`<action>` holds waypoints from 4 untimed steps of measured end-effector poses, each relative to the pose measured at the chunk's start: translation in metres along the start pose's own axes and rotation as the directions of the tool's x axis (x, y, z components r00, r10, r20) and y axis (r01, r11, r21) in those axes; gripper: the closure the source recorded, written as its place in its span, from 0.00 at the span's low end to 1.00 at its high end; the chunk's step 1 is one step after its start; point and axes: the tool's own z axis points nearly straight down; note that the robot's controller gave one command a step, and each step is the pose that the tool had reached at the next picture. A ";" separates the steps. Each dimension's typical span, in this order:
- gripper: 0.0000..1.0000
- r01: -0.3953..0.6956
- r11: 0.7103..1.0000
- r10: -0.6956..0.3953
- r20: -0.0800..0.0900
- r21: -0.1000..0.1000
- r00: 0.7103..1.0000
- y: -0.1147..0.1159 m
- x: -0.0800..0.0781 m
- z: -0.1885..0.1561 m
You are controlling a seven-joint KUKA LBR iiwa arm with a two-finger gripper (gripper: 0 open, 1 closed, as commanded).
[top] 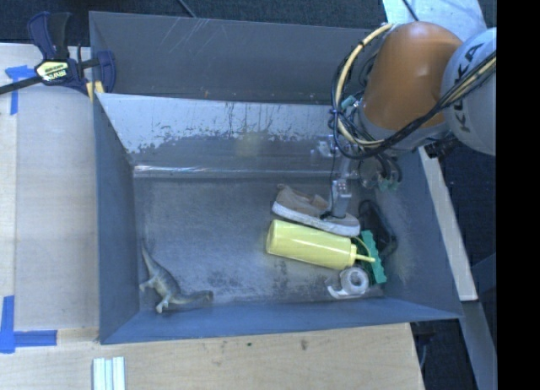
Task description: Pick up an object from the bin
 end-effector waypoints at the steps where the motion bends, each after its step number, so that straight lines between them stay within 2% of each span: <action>1: 0.00 0.001 1.000 -0.001 0.008 0.001 1.000 0.000 -0.002 -0.005; 2: 0.00 -0.011 1.000 0.011 0.012 0.001 1.000 0.021 0.026 0.053; 3: 0.00 0.074 0.997 -0.074 0.007 0.000 0.997 0.031 0.050 0.070; 4: 0.00 0.066 0.998 -0.066 0.012 -0.005 0.998 0.025 0.072 0.084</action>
Offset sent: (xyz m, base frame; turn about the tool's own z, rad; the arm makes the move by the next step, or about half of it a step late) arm -0.0408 0.0320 -0.0800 0.0149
